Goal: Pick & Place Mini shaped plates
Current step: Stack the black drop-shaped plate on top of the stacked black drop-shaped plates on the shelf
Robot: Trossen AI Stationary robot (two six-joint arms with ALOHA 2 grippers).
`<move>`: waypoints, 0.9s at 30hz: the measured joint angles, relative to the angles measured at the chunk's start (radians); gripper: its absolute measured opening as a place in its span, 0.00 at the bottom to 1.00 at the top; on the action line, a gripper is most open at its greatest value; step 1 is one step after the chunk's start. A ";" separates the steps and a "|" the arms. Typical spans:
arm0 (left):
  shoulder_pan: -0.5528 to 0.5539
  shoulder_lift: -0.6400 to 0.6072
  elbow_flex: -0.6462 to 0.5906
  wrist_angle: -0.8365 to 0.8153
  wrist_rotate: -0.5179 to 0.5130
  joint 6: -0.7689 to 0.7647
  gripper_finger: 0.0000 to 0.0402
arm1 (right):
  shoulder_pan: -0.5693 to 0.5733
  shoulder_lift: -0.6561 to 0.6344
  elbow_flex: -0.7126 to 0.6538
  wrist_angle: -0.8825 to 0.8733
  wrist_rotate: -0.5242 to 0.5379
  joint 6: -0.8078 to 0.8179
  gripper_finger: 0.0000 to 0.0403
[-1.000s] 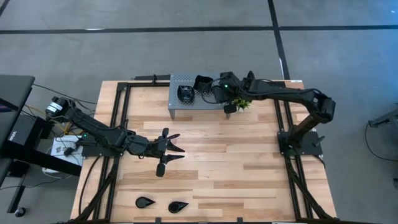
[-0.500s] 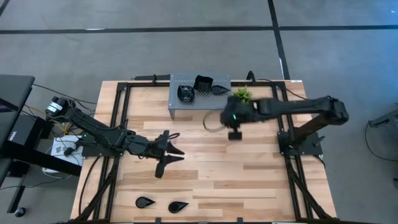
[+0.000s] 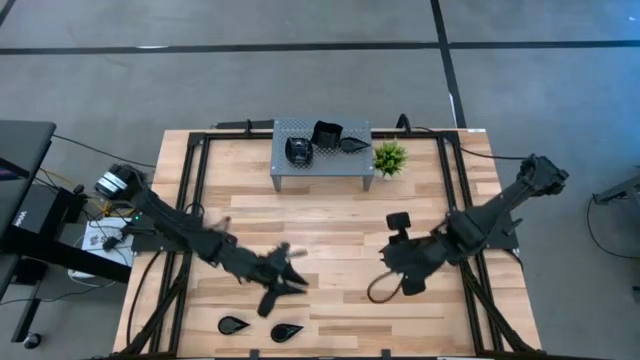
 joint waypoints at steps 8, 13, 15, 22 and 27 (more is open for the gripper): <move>-0.078 0.231 0.220 -0.267 0.162 -0.066 0.23 | 0.077 0.049 0.000 0.052 0.086 0.073 0.18; -0.127 0.287 0.228 -0.451 0.164 -0.183 0.23 | 0.075 0.098 0.000 0.050 0.079 0.122 0.18; -0.150 0.306 0.219 -0.448 0.164 -0.222 0.23 | 0.075 0.124 0.000 0.050 0.077 0.123 0.18; -0.199 0.369 0.202 -0.449 0.159 -0.308 0.23 | 0.061 0.227 -0.002 0.052 0.072 0.123 0.18; -0.193 0.391 0.202 -0.453 0.159 -0.309 0.23 | 0.044 0.276 -0.002 0.083 0.069 0.123 0.18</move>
